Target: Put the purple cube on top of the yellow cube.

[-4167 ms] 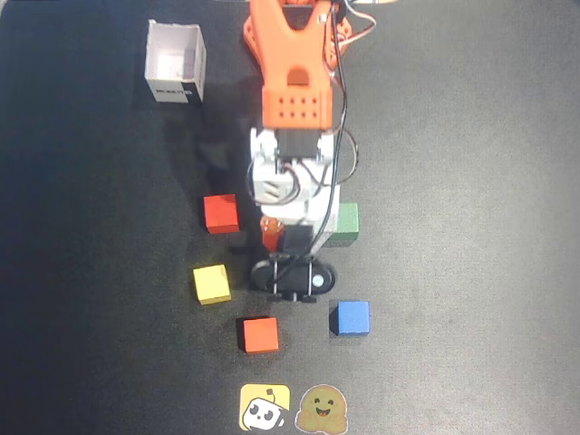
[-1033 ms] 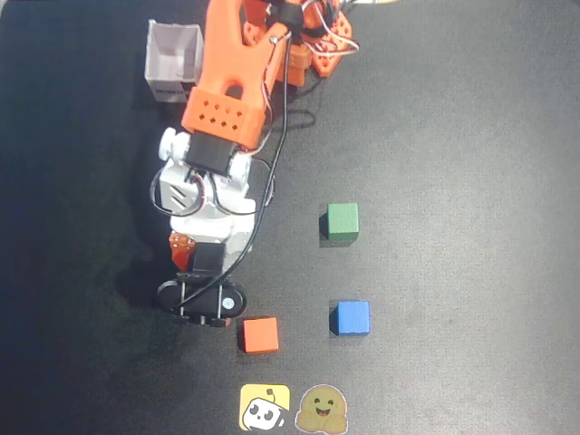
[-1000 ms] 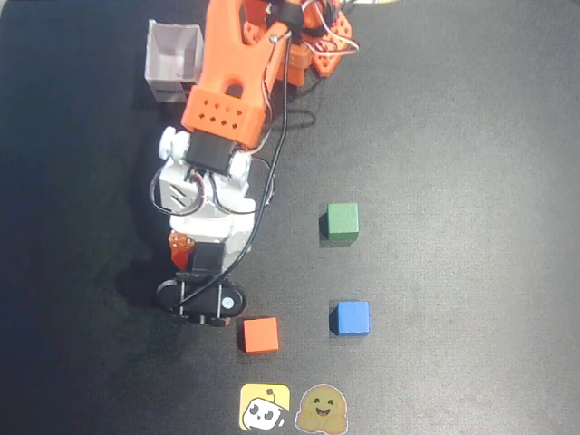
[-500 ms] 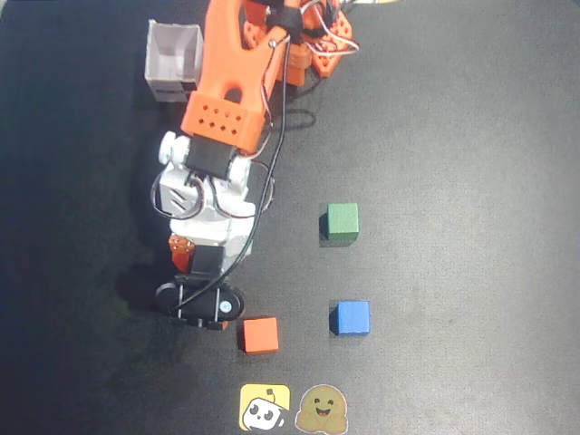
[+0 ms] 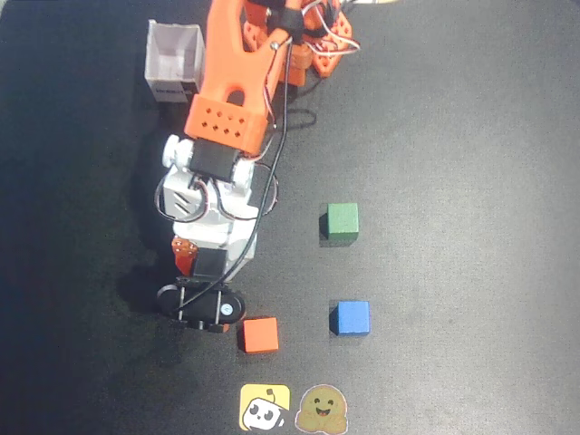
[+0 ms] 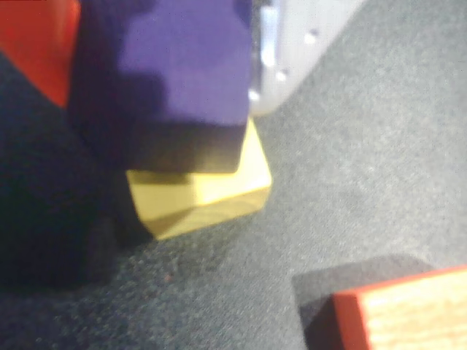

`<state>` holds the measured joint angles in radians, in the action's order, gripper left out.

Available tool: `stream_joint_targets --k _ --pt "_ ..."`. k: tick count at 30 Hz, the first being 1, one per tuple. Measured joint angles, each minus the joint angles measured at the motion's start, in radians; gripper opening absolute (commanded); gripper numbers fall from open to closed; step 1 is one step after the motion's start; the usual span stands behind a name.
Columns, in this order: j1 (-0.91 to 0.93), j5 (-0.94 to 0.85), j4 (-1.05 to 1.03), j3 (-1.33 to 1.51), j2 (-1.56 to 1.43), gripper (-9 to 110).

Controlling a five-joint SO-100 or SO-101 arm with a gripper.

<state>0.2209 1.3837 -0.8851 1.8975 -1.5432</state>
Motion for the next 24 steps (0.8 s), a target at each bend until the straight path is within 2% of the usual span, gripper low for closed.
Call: stream_joint_targets --k 13,24 --pt "-0.005 0.015 0.02 0.0 0.012 1" --pt "-0.005 0.037 0.02 0.0 0.017 11"
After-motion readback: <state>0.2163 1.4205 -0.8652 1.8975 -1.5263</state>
